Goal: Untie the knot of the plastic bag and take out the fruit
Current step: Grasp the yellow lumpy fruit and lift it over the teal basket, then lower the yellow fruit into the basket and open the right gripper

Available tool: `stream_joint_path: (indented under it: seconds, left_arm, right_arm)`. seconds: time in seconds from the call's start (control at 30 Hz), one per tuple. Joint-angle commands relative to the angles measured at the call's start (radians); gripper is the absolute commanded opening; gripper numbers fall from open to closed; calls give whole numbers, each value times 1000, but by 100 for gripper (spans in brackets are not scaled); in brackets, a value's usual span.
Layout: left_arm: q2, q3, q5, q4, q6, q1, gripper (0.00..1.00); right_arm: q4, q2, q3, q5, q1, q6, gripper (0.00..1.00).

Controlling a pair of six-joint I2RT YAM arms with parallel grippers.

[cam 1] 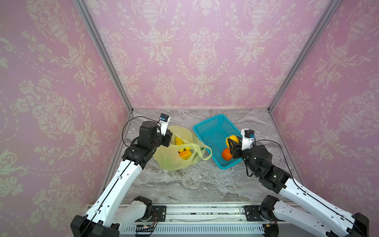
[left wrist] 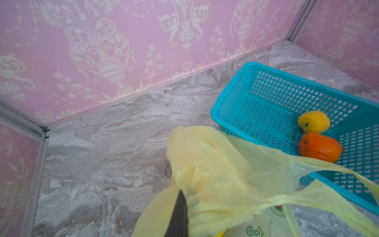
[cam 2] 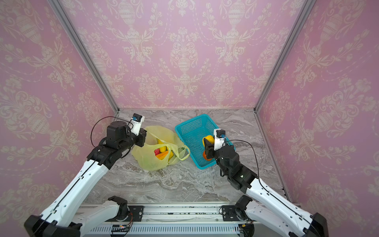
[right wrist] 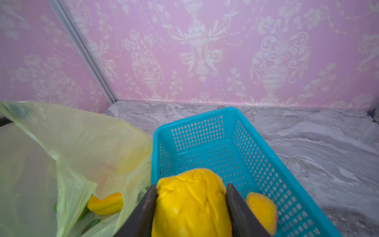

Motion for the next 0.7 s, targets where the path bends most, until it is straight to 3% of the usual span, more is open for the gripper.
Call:
stream_joint_path:
  seconds: [0.0,0.2,0.67]
  left_arm:
    - [-3,-4,-13,10,-10,8,0]
    - [-3,-4,-16,12,-7,10,0]
    - [0,-3,-8,14,-10,16,0]
  right_arm:
    - [-40,53,-18,-45,-96,115,23]
    - [-9,255,13,-184,-210,192,20]
    - [6,568,119,-280,-266,217,25]
